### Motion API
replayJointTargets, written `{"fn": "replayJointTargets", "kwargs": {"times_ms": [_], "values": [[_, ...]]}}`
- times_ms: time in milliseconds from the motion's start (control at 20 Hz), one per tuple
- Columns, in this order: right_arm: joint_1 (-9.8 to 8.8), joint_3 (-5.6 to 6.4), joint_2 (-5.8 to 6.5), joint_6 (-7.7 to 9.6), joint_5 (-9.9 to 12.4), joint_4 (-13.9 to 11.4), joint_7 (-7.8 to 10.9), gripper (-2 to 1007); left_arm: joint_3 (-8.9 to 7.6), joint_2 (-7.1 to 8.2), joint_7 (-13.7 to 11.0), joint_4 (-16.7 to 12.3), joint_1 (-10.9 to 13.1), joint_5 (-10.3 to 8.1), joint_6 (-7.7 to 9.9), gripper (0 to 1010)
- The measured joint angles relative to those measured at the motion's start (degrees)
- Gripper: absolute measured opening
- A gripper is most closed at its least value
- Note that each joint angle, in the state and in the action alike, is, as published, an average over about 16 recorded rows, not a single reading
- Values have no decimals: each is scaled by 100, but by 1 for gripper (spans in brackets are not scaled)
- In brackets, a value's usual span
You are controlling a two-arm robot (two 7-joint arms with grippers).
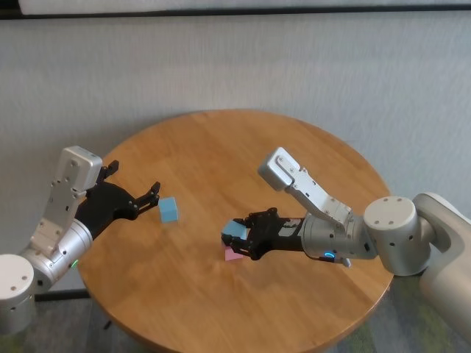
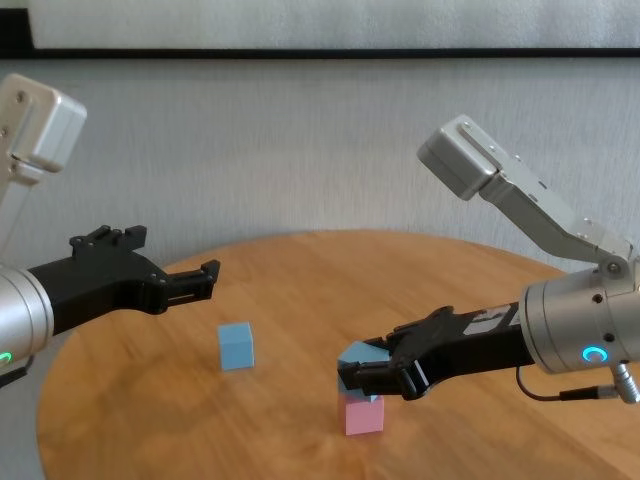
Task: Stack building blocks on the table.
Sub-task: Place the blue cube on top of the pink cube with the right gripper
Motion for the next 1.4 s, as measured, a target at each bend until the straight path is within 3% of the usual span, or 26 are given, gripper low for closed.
{"fn": "replayJointTargets", "kwargs": {"times_ms": [1400], "values": [[128,-63,-165,-58,-169,316,-53,362,0,0,0,0,0,0,0,1000]]}}
